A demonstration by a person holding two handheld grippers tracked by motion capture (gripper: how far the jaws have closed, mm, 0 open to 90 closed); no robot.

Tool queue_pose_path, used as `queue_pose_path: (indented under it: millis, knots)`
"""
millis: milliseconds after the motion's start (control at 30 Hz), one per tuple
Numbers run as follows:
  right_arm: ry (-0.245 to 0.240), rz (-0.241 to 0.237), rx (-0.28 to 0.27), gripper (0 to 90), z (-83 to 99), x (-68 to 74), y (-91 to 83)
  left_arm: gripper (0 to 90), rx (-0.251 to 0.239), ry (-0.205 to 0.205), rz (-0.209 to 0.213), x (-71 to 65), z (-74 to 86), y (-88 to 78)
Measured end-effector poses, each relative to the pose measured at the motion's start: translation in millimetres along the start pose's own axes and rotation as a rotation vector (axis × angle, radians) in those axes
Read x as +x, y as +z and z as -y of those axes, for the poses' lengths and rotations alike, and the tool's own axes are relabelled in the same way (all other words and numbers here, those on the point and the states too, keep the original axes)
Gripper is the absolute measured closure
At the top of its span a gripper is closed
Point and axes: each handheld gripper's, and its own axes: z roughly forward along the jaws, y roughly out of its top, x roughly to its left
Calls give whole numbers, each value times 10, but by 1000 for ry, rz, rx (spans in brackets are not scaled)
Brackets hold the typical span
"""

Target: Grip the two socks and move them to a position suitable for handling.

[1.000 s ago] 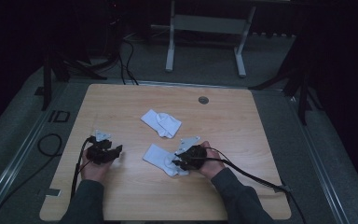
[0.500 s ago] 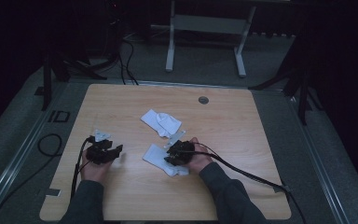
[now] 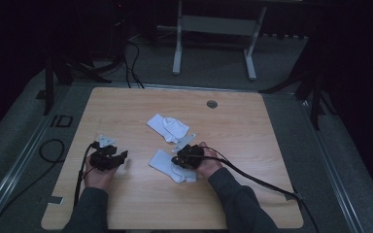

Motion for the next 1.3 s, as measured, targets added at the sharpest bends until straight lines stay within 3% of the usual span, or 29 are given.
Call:
queue_pose_path:
  millis: [267,533,767,1067,1200,1300]
  knots:
    - [-16,18,1,883,-22,25,-170,502,6,0,-3,-2,2,4]
    - [-24,52,7,883,9,18,-446,502,7,0,-1,5,3,2]
    - [1,97,24,882,236,-22,-677,501,14,0,-1,2,6,13]
    - [73,141,64,869,672,-79,-938,498,21,4,-3,-2,10,21]
    - [121,147,57,714,821,-129,-1045,498,23,5,-4,-3,11,24]
    - [136,163,42,696,848,-155,-1108,498,24,6,-4,-4,12,29]
